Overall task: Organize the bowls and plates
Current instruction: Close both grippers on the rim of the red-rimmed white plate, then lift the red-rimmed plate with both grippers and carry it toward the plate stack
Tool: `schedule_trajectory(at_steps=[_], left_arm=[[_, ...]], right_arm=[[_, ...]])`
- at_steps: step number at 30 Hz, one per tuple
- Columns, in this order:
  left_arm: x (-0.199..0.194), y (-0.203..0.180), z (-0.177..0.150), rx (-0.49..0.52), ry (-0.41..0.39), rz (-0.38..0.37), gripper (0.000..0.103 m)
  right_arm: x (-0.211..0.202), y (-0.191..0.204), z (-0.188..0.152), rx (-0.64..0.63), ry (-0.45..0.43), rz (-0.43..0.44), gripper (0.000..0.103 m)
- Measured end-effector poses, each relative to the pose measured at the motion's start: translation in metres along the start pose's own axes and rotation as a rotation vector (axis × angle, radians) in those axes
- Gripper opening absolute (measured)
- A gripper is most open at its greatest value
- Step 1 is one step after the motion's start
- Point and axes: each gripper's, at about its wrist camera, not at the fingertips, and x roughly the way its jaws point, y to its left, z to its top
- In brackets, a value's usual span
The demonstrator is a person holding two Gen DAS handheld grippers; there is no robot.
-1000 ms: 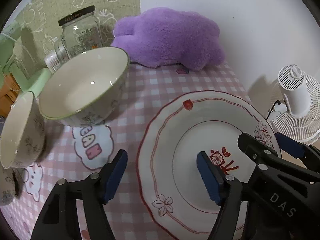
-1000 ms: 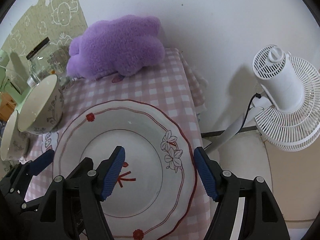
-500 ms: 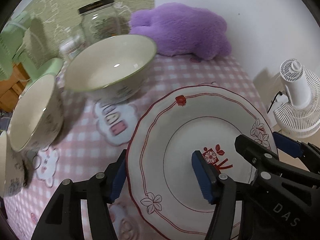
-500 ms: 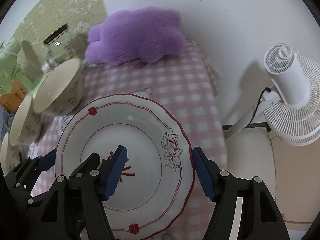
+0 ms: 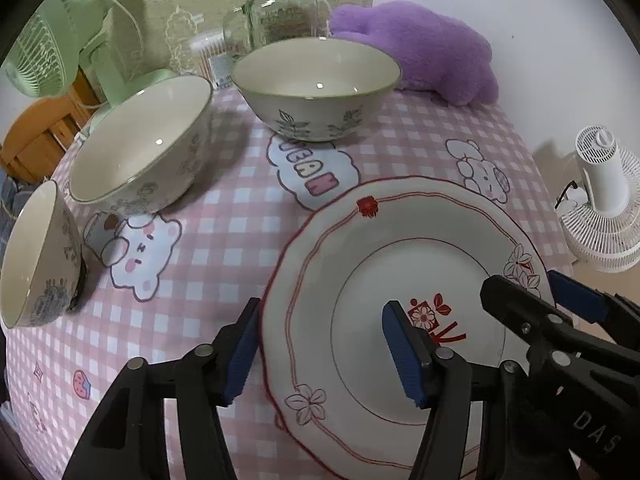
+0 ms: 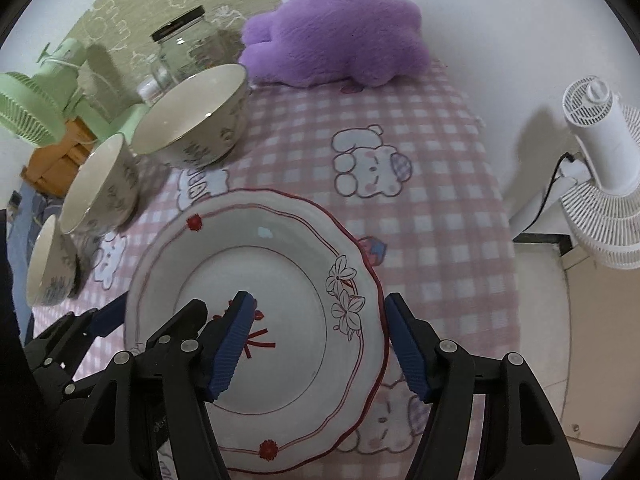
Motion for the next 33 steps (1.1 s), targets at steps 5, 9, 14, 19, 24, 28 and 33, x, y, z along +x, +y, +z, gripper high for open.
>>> schedule_trajectory(at_steps=[5,9,14,19,24,28,33], left_arm=[[-0.001,0.001,-0.001,0.009,-0.02,0.021,0.054],[0.005,0.002,0.001,0.006,-0.014,0.018,0.054],[0.006,0.001,0.002,-0.011,-0.022,0.016,0.056],[-0.002,0.0,0.001,-0.01,-0.044,0.01,0.056],[-0.019,0.001,-0.001,0.002,-0.062,-0.005,0.056],[-0.037,0.002,-0.003,0.006,-0.087,-0.016,0.056],[-0.062,0.006,-0.007,0.013,-0.123,-0.028,0.056]], right_arm=[[0.0,-0.002,0.001,-0.027,-0.016,-0.028,0.05],[0.009,-0.003,0.002,-0.049,-0.004,-0.051,0.048],[0.015,0.002,0.001,-0.069,-0.008,-0.105,0.048],[0.011,0.003,0.0,-0.06,0.0,-0.111,0.048],[-0.003,0.005,-0.005,-0.044,-0.008,-0.119,0.048],[-0.023,0.009,-0.008,-0.039,-0.038,-0.129,0.048],[-0.049,0.017,-0.016,-0.032,-0.07,-0.139,0.048]])
